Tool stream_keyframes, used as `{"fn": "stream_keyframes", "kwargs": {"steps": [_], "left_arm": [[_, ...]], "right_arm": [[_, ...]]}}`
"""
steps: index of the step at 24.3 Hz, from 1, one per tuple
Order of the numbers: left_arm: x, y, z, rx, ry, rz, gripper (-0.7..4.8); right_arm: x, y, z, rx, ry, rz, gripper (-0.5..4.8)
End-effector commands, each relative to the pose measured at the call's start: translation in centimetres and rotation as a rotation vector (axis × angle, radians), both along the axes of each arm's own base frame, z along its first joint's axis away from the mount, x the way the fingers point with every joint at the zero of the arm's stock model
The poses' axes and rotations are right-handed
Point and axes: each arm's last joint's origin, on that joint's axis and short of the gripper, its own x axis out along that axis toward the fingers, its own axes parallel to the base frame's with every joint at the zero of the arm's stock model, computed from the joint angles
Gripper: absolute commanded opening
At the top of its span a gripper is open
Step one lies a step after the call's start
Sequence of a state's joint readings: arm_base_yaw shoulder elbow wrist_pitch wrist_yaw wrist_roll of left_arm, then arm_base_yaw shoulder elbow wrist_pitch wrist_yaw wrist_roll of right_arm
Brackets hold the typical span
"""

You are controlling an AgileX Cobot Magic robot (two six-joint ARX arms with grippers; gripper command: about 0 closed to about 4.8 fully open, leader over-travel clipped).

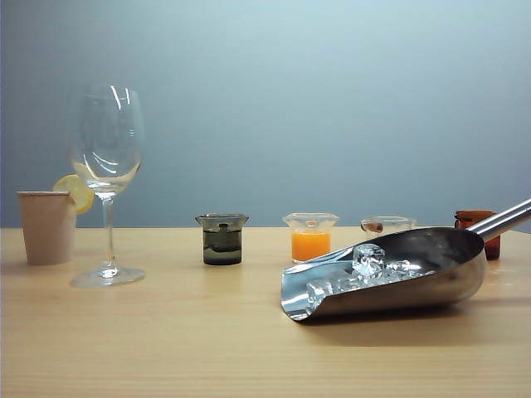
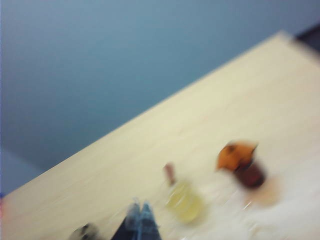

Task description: Pick up the ice scoop on the desk filled with ice cubes, pour the ice into the goblet, and finally put the scoop back on the table.

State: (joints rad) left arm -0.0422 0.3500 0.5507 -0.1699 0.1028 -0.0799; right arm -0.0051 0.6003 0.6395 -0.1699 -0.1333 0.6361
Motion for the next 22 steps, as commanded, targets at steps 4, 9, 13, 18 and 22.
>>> {"fn": "stream_keyframes", "kwargs": {"steps": [4,9,13,18,22], "left_arm": [[1.7,-1.4,4.8,0.025,-0.019,-0.186,-0.04],[2.4,-3.7,4.0,0.066,0.076,-0.363,-0.04],[2.7,-5.1,3.0,0.086,0.165,-0.459,-0.04],[3.0,-6.7,2.2,0.11,0.24,-0.548,-0.04],[3.1,-7.0,1.8,0.12,0.276,-0.562,-0.04]], "right_arm": [[2.0,0.1,-3.0,0.284,0.006,0.002,-0.09],[1.7,0.1,-10.0,0.408,0.148,-0.049,-0.09],[1.7,0.1,-11.3,0.385,0.199,-0.051,-0.09],[3.0,0.4,-12.2,0.39,0.248,0.035,1.63],[4.6,1.1,-12.9,0.376,0.23,0.117,3.28]]}}
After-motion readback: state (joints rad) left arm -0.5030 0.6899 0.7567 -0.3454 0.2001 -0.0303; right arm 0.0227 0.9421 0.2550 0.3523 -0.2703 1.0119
